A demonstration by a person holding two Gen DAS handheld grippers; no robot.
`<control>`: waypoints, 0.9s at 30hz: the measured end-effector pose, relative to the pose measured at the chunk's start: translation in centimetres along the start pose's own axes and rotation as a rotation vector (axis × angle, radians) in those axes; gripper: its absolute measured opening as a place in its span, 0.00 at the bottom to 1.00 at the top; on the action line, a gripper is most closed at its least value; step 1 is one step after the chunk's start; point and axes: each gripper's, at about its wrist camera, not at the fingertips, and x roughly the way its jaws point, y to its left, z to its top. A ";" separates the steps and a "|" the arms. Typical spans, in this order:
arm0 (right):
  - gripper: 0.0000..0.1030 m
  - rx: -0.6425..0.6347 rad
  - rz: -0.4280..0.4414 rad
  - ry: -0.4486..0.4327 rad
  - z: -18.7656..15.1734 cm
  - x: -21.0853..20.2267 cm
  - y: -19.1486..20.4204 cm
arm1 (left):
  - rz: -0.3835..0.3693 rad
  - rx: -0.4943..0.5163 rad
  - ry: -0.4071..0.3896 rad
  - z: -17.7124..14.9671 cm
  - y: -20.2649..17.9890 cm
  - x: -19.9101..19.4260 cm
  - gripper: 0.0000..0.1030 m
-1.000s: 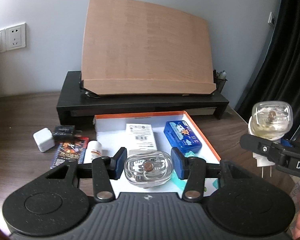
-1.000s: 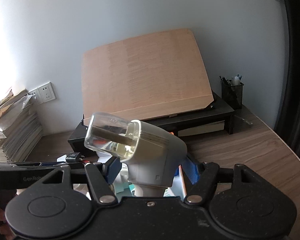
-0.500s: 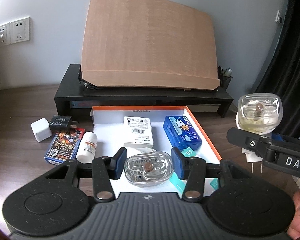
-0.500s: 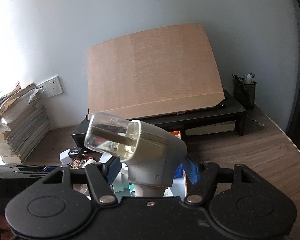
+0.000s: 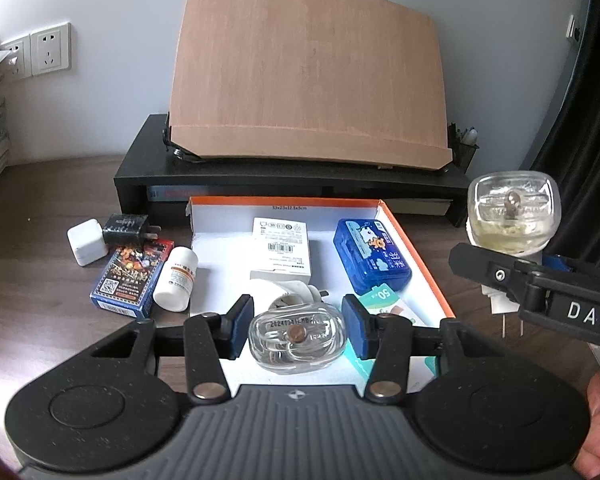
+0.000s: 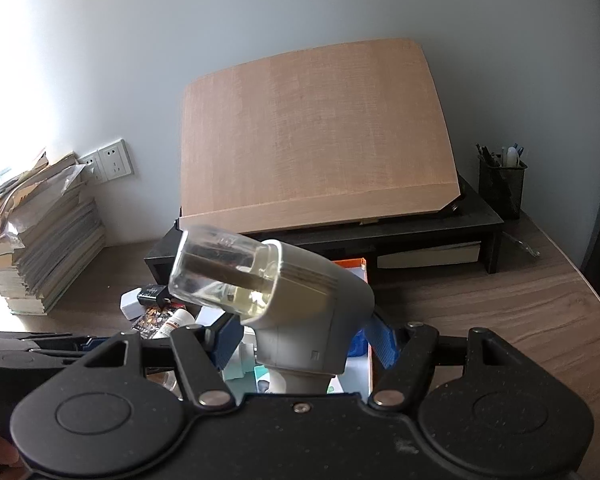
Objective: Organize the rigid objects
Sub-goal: 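Hold the glass bottle and plug adapter above the tray with both tools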
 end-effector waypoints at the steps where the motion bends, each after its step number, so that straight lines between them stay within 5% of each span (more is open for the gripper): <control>1: 0.77 -0.002 0.001 0.004 0.0 0.1 0.0 | -0.001 -0.002 0.002 -0.1 0.0 0.0 0.47; 27: 0.77 -0.032 0.008 0.074 -0.7 1.3 1.0 | 0.011 -0.014 0.050 -1.3 -0.3 0.7 0.47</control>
